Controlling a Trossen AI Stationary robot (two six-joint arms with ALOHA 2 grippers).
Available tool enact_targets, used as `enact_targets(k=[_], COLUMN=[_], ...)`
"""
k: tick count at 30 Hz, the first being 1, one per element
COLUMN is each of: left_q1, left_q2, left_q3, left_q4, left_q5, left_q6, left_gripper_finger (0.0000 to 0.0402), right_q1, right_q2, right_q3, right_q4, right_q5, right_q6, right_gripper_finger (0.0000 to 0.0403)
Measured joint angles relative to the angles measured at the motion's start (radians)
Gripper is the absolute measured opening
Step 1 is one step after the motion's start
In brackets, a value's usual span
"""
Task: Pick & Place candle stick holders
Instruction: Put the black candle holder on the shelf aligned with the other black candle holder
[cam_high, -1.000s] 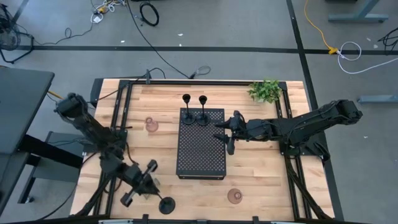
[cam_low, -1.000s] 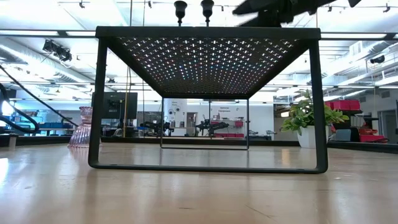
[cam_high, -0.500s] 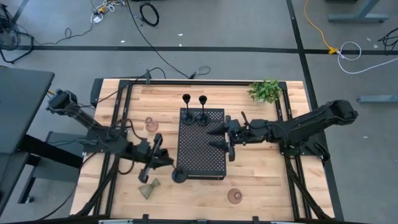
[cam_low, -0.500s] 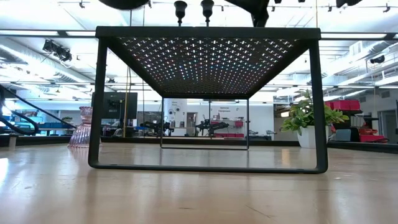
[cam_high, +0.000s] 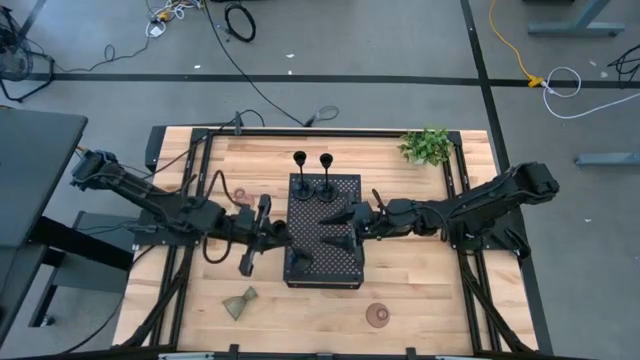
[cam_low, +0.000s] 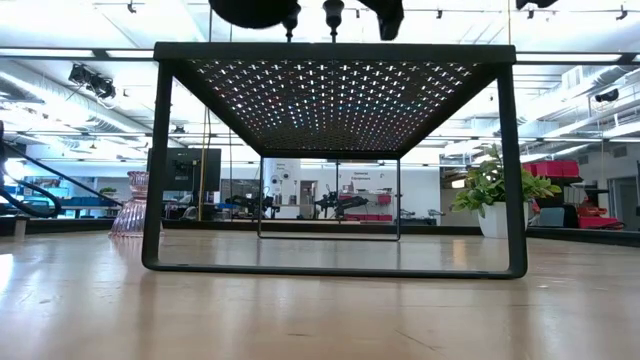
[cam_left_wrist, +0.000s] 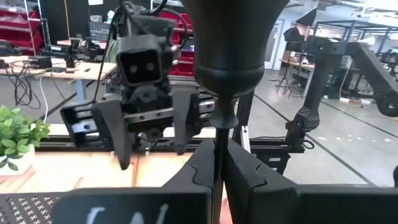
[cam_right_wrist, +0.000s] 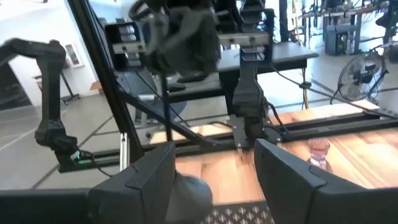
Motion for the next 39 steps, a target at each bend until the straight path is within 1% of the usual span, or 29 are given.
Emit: enact_targets(k=[6, 11, 16, 18, 21, 27, 33, 36, 39], left_q1=[0.063, 0.107, 0.145, 0.158, 0.178, 0.212, 0.224, 0.226, 0.227], left_q2=[0.001, 0.035, 0.097, 0.115, 0.146, 0.182, 0.211, 0.228, 0.242], left_q3=[0.000, 0.000, -0.002, 0.001, 0.000, 0.007, 0.057, 0.072, 0.073], left_q4=[0.006, 0.031, 0.119, 0.165, 0.184, 0.192, 0.195, 0.192, 0.175], left_q5=[0.058, 0.082, 0.150, 0.164, 0.181, 0.217, 0.285, 0.299, 0.297], left_q6=[-0.020, -0.024, -0.029, -0.030, -0.049, -0.075, -0.074, -0.073, -0.073], left_gripper_finger=[0.0014, 0.0014, 0.0014, 0.0014, 0.0014, 0.0014, 0.0014, 0.0014, 0.0014], right_q1=[0.000, 0.000, 0.000, 0.000, 0.000, 0.000, -0.003, -0.005, -0.006], right_q2=[0.029, 0.056, 0.057, 0.057, 0.057, 0.062, 0.114, 0.125, 0.125], right_q3=[0.010, 0.011, 0.011, 0.011, 0.011, 0.011, 0.010, 0.010, 0.010], right_q4=[0.032, 0.089, 0.093, 0.104, 0.107, 0.110, 0.167, 0.221, 0.218], right_q5=[0.000, 0.001, 0.003, 0.003, 0.003, 0.003, 0.014, 0.020, 0.028], right_q6=[-0.001, -0.006, -0.012, -0.012, -0.012, -0.011, -0.010, -0.020, -0.024], right_gripper_finger=[0.0220, 0.0220, 0.0220, 0.0220, 0.0220, 0.0220, 0.0220, 0.0220, 0.0216])
